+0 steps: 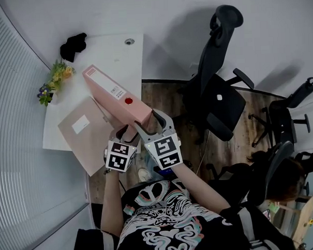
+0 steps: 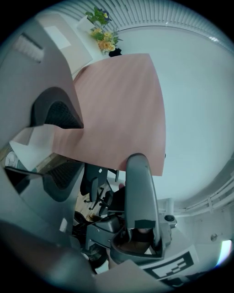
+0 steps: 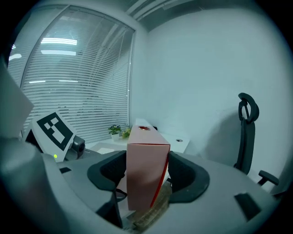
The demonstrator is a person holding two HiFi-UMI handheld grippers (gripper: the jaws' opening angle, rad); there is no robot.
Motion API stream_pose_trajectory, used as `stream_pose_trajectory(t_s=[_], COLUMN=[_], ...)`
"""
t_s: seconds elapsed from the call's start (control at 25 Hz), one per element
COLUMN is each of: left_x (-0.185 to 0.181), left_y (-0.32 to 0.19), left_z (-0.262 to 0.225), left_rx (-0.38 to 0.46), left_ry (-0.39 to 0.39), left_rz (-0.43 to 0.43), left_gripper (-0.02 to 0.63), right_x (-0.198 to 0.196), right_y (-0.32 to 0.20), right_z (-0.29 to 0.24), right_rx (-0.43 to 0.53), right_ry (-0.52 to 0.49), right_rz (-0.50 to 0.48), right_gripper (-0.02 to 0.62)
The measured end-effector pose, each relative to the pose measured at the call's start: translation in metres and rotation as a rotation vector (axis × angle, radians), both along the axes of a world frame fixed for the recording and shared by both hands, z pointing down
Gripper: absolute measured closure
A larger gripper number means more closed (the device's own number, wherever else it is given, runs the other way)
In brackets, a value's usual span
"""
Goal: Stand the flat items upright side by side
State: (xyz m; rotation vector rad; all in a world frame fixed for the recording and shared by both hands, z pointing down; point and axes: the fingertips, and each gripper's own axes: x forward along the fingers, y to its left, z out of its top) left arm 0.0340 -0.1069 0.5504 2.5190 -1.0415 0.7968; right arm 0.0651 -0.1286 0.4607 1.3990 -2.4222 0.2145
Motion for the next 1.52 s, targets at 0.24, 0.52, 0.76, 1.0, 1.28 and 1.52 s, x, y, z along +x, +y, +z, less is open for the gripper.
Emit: stream_pose_trajectory(t_s=[0.24, 0.52, 0.76, 1.0, 1.28, 1.52], left_x=[-0.011, -0.019, -0.023, -0.031, -0.041, -0.054], left_y=[0.002, 0.004, 0.004, 0.003, 0.003, -0.005], left_z=[-0.005, -0.014, -0.027, -0.035, -0.048, -0.069], left_rx=[0.006, 0.032, 0.069, 0.087, 0.105, 0.142], left_ry=[0.03, 0.047, 0.064, 0.086, 0.134, 0.26], left_rz=[-0.043, -0.069, -0.069, -0.085, -0.119, -0.17], left_gripper=[0.385, 0.388, 0.39, 0.391, 0.395, 0.396], right_x=[-0.004, -0.003, 0.003, 0.005, 0.004, -0.018], right_y=[0.005, 0.012, 0.012, 0.014, 0.016, 0.009], right_z=[0.002, -0.003, -0.007, -0.022, -0.059, -0.09], right_rx=[-0.007, -0.02, -0.027, -0.012, 0.019, 0.045], right_ry=[0.049, 0.025, -0.014, -0.035, -0.08, -0.081], right_rz=[-0.029, -0.028, -0.002, -0.006, -0.033, -0.122], right_gripper=[0.314, 0.324, 0.332, 0.33, 0.324, 0.319])
